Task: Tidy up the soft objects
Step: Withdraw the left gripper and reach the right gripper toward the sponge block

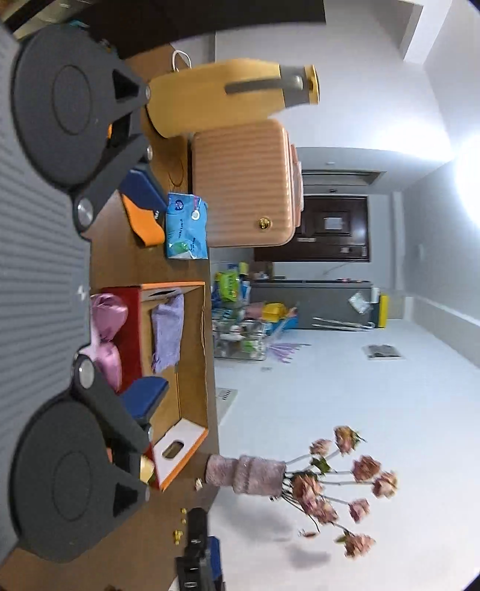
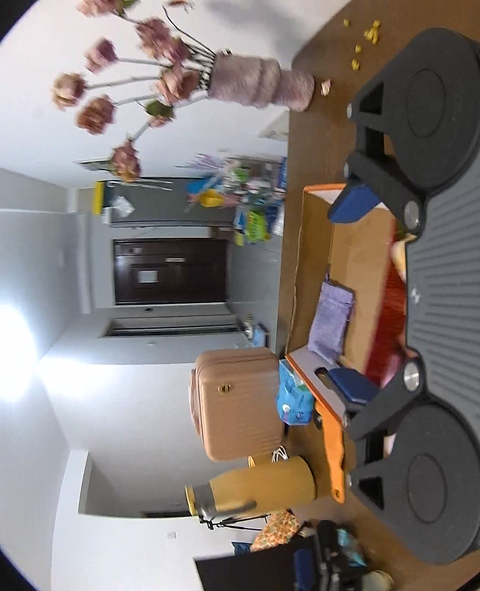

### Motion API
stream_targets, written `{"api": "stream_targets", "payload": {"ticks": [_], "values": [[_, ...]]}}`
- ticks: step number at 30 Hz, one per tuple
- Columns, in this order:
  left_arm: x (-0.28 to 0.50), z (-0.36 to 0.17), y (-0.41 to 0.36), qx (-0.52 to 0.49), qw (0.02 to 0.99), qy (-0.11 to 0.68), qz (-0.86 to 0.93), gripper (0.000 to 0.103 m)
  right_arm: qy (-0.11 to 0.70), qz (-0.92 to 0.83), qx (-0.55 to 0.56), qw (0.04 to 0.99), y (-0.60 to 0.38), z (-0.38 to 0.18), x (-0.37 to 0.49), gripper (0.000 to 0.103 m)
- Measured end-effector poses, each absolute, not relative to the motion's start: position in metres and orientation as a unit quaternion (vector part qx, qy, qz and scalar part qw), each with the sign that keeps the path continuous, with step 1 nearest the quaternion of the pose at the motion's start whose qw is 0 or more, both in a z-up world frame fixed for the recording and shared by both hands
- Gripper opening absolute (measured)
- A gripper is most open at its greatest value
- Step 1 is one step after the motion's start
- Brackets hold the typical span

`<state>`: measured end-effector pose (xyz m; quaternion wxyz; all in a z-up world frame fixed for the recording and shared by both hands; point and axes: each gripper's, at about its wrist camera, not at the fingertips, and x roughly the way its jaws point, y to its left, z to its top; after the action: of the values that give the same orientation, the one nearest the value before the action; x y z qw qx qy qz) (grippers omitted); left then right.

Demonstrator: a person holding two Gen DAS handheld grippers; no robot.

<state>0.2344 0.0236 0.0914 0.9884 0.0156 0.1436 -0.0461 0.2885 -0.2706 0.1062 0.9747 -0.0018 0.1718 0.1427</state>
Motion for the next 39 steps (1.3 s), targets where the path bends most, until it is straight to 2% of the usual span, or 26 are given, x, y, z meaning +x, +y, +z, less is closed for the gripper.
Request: {"api": "stream_targets", "payload": {"ticks": [8, 17, 24, 30, 39], "values": [[0.152, 0.048, 0.024, 0.02, 0.99, 0.13, -0.055, 0.103, 0.134, 0.135, 0.005, 0.982, -0.263, 0.059, 0.176, 0.088], [0.12, 0.017, 0.032, 0.018, 0.984, 0.16, -0.075, 0.103, 0.143, 0.116, 0.037, 0.982, -0.243, 0.01, 0.12, 0.088], [0.13, 0.026, 0.042, 0.012, 0.987, 0.15, -0.057, 0.103, 0.169, 0.129, 0.023, 0.977, -0.236, 0.0, 0.123, 0.088], [0.133, 0.018, 0.039, 0.033, 0.985, 0.159, -0.059, 0.103, 0.177, 0.135, 0.024, 0.975, -0.229, -0.003, 0.124, 0.088], [0.151, 0.005, 0.05, 0.013, 0.981, 0.19, -0.049, 0.103, 0.187, 0.135, 0.035, 0.972, -0.227, -0.006, 0.144, 0.088]]}}
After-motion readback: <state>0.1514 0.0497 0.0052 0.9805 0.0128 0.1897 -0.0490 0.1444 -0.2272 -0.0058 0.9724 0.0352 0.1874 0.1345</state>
